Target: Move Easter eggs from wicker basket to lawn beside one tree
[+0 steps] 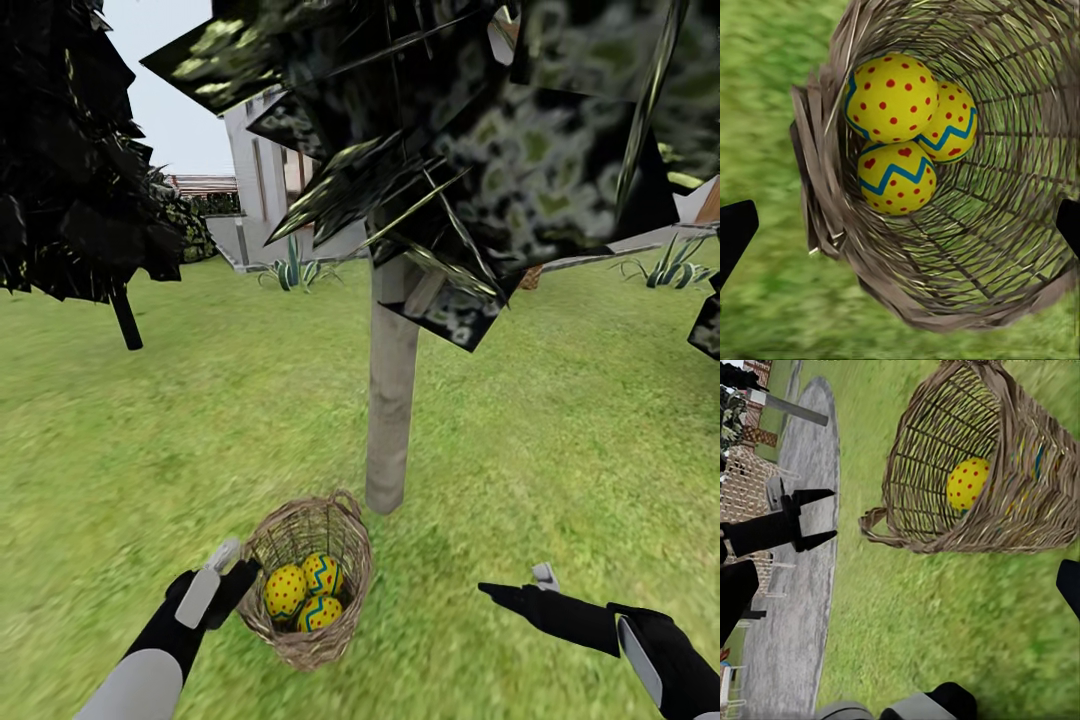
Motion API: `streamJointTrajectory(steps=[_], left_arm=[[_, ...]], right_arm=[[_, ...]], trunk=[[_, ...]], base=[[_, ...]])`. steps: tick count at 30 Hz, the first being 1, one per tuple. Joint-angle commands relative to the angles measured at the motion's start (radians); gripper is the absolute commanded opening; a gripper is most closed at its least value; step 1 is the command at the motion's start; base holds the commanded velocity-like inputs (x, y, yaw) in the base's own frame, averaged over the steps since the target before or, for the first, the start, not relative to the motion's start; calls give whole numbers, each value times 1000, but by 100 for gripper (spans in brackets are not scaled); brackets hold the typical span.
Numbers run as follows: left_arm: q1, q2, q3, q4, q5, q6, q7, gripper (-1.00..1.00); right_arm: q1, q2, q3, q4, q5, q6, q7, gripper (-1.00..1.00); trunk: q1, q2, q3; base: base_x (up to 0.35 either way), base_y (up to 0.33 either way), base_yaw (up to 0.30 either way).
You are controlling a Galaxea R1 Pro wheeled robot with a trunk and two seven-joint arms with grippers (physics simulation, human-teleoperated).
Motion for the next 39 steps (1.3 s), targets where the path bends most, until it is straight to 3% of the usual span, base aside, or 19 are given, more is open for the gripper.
streamJointTrajectory(steps=[1, 5, 10, 15, 20, 22, 23, 27, 28, 30, 32, 35, 36, 39], left_arm=[[1, -1, 11, -27, 11, 45, 7, 100], [14, -4, 69, -121, 11, 165, 6, 100], [18, -3, 102, -169, 11, 248, 6, 100], [28, -3, 161, -255, 11, 363, 3, 100], [31, -3, 191, -269, 10, 394, 2, 100], [31, -3, 194, -268, 10, 397, 1, 100], [31, -3, 196, -267, 10, 397, 1, 100], [31, -3, 196, -265, 10, 398, 1, 100], [31, -3, 196, -265, 10, 398, 1, 100], [31, -2, 197, -267, 10, 398, 1, 100], [31, 1, 198, -269, 10, 398, 1, 100], [31, 14, 198, -273, 10, 399, 1, 100], [31, 23, 198, -276, 9, 401, 1, 100], [30, 28, 194, -278, 8, 402, 3, 100]], right_arm=[[0, -1, 0, 0, -5, 8, 3, 100], [0, -4, -2, -1, -10, 7, 10, 100], [0, -2, -2, -3, -9, 7, 9, 100], [0, -3, -2, -10, -9, 8, 10, 100], [0, 2, 1, -14, -4, 8, -4, 100], [0, 12, 17, -17, 13, 8, -93, 100], [0, 35, 41, -27, 30, 8, -181, 100], [0, 97, 94, -94, 47, 8, -416, 100], [0, 115, 103, -120, 48, 9, -482, 100], [0, 186, 125, -212, 50, 15, -672, 100], [0, 225, 132, -272, 49, 21, -778, 100], [0, 254, 171, -329, 47, 25, -863, 100], [0, 260, 234, -354, 47, 27, -883, 100], [0, 263, 306, -428, 42, 54, -895, 100]], trunk=[[-4, 7, 2], [-19, 35, 15], [-39, 70, 30], [-58, 105, 46], [-77, 140, 62], [-85, 154, 68], [-88, 161, 71], [-104, 189, 84], [-108, 196, 87], [-115, 210, 93], [-123, 224, 99], [-134, 245, 109], [-138, 252, 112], [-146, 266, 118]], base=[[0, 0, 0], [0, 0, 0], [0, 0, 0], [0, 0, 0], [0, 0, 0], [0, 0, 0], [0, 0, 0], [0, 0, 0], [0, 0, 0], [0, 0, 0], [0, 0, 0], [0, 0, 0], [0, 0, 0], [0, 0, 0]])
